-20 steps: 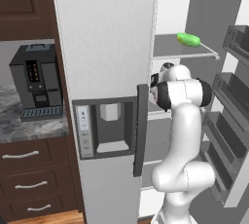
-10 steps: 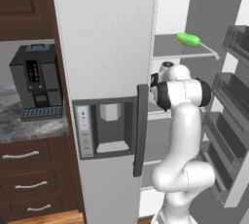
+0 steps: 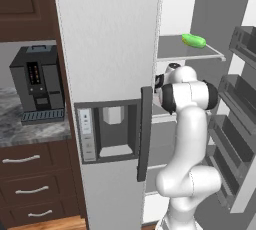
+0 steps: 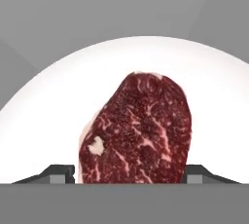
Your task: Transport the steak from the fridge to the microwave and turn on the microwave.
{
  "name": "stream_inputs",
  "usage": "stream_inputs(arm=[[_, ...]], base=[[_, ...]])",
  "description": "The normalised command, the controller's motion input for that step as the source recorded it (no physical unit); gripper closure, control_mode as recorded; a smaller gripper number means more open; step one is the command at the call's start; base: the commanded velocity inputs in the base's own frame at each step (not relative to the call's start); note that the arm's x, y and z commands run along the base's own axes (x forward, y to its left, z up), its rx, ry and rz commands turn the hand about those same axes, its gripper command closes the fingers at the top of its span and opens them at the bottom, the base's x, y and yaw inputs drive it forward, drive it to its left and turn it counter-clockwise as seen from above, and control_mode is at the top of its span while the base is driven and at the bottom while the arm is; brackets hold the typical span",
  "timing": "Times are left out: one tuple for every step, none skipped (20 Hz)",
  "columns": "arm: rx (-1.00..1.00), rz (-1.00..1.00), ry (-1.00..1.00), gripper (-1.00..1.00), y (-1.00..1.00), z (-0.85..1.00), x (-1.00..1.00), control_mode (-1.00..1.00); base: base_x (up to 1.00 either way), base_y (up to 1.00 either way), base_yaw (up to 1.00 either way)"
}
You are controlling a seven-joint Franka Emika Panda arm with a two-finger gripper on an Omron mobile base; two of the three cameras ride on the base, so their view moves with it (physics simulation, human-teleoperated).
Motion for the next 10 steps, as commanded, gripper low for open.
stream_inputs(arm=[[0.0,0.04,0.0,1.0,0.0,-0.21,-0.24,-1.0],[0.0,0.03,-0.02,1.0,0.0,-0.19,-0.22,-1.0],[0.0,0.03,-0.03,1.0,0.0,-0.16,-0.18,-1.0],[0.0,0.02,-0.02,1.0,0.0,-0.12,-0.13,-1.0],[0.0,0.01,-0.03,1.0,0.0,-0.1,-0.09,-1.0],[0.0,0.01,-0.04,1.0,0.0,-0.05,-0.04,-1.0],[0.0,0.01,-0.04,1.0,0.0,0.0,0.0,-1.0],[0.0,0.01,-0.05,1.0,0.0,0.0,0.0,-1.0],[0.0,0.01,-0.02,1.0,0.0,0.0,0.0,-1.0],[0.0,0.01,-0.05,1.0,0.0,0.0,0.0,-1.0]], base=[[0.0,0.0,0.0],[0.0,0.0,0.0],[0.0,0.0,0.0],[0.0,0.0,0.0],[0.0,0.0,0.0],[0.0,0.0,0.0],[0.0,0.0,0.0],[0.0,0.0,0.0],[0.0,0.0,0.0],[0.0,0.0,0.0]])
